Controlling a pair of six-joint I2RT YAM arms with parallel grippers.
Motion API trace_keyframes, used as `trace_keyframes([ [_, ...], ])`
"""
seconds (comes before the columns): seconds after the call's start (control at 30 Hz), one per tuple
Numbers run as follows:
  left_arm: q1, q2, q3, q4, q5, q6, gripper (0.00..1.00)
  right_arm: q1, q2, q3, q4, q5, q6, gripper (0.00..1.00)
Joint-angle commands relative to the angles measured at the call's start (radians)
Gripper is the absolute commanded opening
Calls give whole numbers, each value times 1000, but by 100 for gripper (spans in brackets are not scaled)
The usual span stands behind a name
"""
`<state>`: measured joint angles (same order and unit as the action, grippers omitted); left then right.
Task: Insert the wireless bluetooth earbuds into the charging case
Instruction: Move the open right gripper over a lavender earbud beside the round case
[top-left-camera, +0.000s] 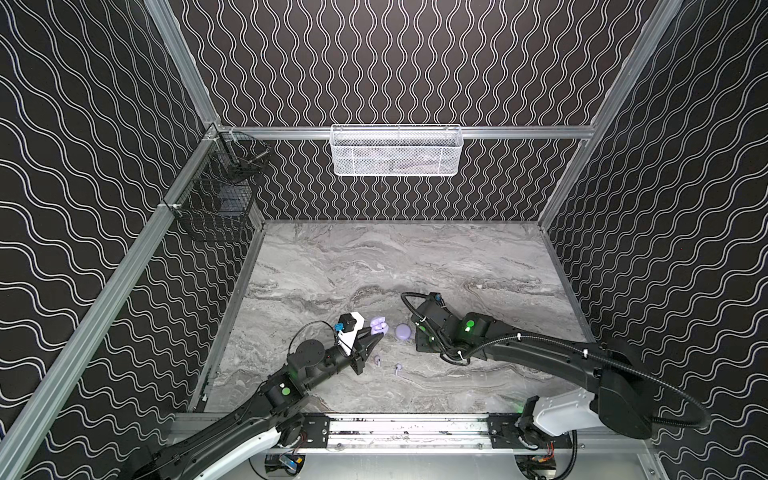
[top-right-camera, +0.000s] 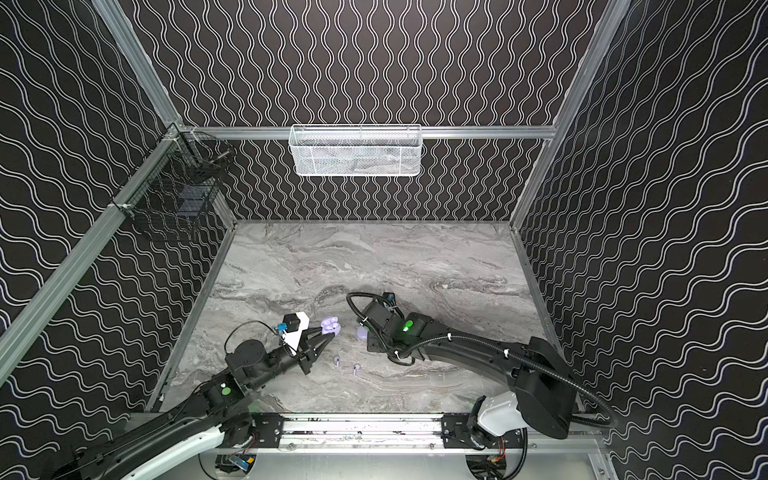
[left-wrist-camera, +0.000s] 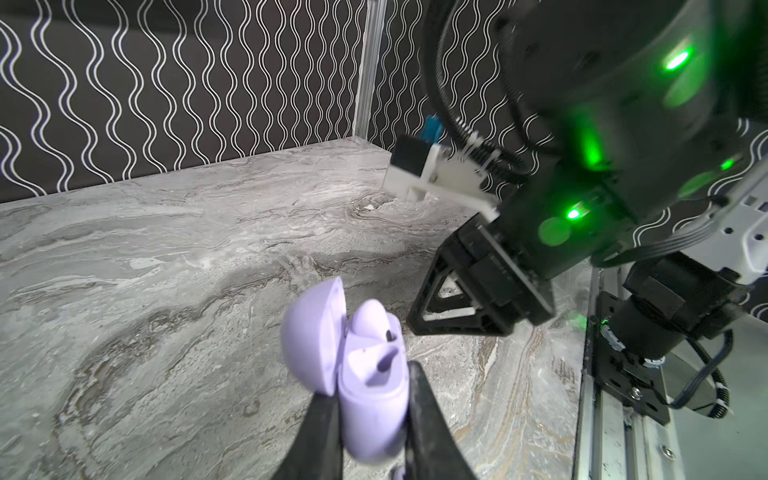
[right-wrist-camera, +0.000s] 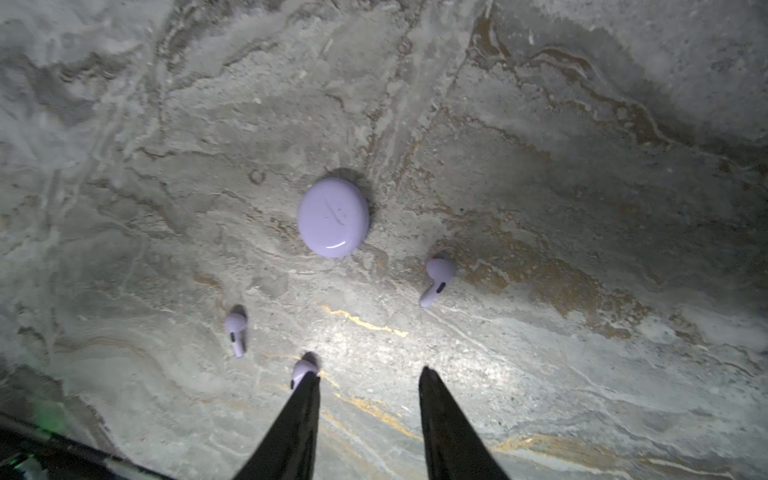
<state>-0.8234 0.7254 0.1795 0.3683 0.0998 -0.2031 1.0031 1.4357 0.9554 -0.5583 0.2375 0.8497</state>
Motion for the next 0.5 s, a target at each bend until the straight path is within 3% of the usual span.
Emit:
trace_keyframes([
  [0.0,0,5,-4,64,63,20,0,-19,16,-20,9,1,17,46],
  [0.47,1,-5,-17,88,135,17,0,-63,101,-53,67,-14,6,52],
])
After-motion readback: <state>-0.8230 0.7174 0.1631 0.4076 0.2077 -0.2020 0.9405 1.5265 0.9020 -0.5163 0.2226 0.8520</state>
